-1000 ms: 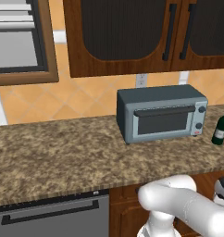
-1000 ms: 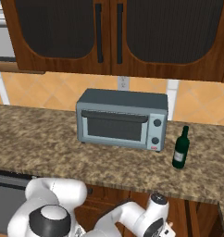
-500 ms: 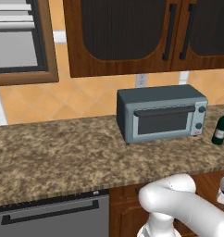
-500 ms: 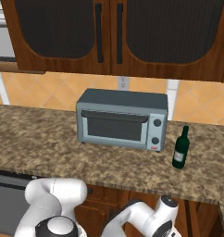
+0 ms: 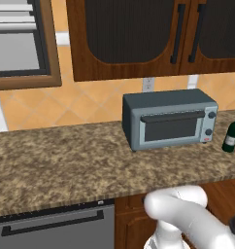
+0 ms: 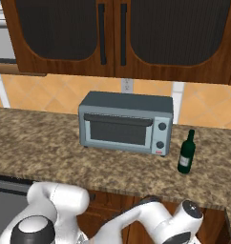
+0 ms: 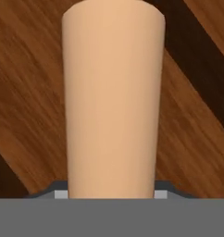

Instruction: Pick the rolling pin from the drawer and place it on the counter.

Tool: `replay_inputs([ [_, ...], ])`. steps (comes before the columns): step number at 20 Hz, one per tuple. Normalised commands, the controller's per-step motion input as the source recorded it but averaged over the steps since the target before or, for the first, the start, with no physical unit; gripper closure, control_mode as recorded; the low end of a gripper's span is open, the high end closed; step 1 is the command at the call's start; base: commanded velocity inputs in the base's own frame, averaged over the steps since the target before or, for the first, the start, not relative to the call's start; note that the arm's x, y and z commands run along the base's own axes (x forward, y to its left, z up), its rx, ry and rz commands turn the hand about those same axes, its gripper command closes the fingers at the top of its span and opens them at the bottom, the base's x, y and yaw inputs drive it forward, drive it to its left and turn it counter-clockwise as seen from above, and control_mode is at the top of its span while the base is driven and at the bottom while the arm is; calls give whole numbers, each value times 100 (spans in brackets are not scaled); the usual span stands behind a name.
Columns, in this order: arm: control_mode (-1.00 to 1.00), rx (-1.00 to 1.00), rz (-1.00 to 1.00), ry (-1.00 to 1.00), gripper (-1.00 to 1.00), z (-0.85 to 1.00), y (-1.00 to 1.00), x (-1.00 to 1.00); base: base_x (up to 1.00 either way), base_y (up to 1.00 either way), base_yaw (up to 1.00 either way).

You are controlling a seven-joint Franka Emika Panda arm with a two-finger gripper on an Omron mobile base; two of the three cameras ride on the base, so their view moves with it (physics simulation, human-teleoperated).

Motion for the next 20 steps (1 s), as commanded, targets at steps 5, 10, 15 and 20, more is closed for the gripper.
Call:
replay_inputs([
  [5,-100,-4,19,-27,100,100,36,-7,0,0,0],
  [10,-100,-6,49,-23,100,100,64,1,0,0,0],
  [15,-100,-10,72,-10,100,67,41,34,0,0,0],
  [20,-100,-17,69,-20,100,11,59,48,0,0,0],
])
